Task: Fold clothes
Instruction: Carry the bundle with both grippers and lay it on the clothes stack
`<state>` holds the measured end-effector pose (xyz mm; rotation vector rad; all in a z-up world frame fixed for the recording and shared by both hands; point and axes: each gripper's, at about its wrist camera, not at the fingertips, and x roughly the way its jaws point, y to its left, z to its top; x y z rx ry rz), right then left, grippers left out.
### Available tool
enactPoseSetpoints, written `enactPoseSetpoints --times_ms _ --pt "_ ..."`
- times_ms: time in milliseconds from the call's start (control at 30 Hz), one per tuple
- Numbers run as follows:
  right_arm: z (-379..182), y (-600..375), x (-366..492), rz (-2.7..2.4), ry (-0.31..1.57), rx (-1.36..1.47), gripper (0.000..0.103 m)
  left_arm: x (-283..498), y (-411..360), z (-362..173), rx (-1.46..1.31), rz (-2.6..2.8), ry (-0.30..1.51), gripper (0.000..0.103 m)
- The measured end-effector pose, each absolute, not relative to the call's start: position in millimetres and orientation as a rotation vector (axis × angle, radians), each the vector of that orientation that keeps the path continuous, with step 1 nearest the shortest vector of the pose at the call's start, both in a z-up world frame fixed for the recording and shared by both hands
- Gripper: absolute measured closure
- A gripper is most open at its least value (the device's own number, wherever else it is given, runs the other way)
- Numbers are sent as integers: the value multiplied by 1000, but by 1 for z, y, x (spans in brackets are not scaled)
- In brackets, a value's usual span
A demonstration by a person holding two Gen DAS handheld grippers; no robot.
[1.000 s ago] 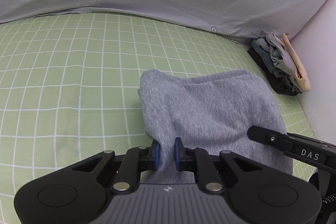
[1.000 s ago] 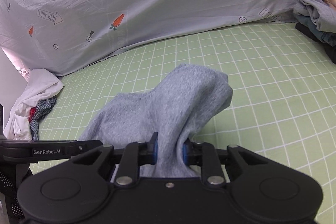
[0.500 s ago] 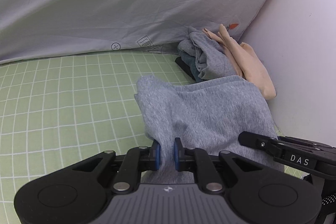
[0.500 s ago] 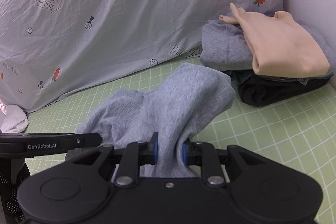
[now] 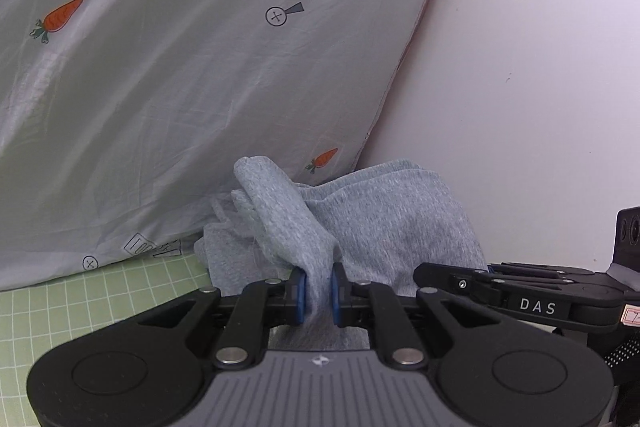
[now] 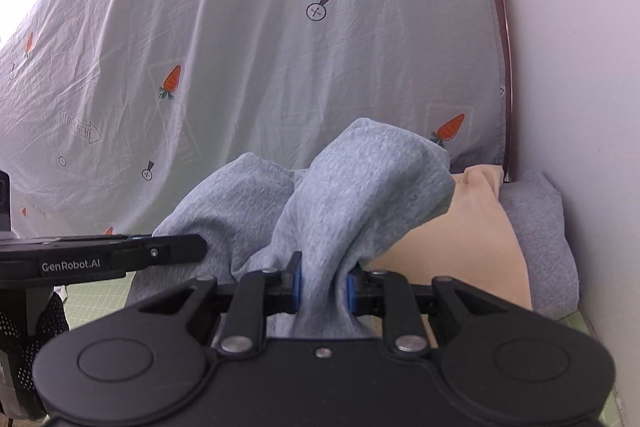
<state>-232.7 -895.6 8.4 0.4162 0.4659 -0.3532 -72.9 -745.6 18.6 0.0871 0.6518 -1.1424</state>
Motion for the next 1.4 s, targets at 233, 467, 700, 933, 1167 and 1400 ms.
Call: enactPoseSetpoints --times_ms 233,467,700,933,1167,1400 --pt "11 -972 -220 -415 387 415 82 -58 -823 18 120 -1169 573 90" --pt "-41 -1031 -202 -511 478 457 80 -24 -863 -48 123 -1098 769 88" --pt "-86 -1042 -197 -600 493 518 45 1 -872 -94 98 -1034 888 75" --pt "-80 -1038 -202 -674 494 468 21 -7 -862 -79 141 -976 854 33" --pt "-48 -985 -226 -779 412 356 9 -38 -823 -47 119 -957 707 14" --pt "-23 -902 -263 -811 332 277 0 -106 -752 -13 67 -978 474 0"
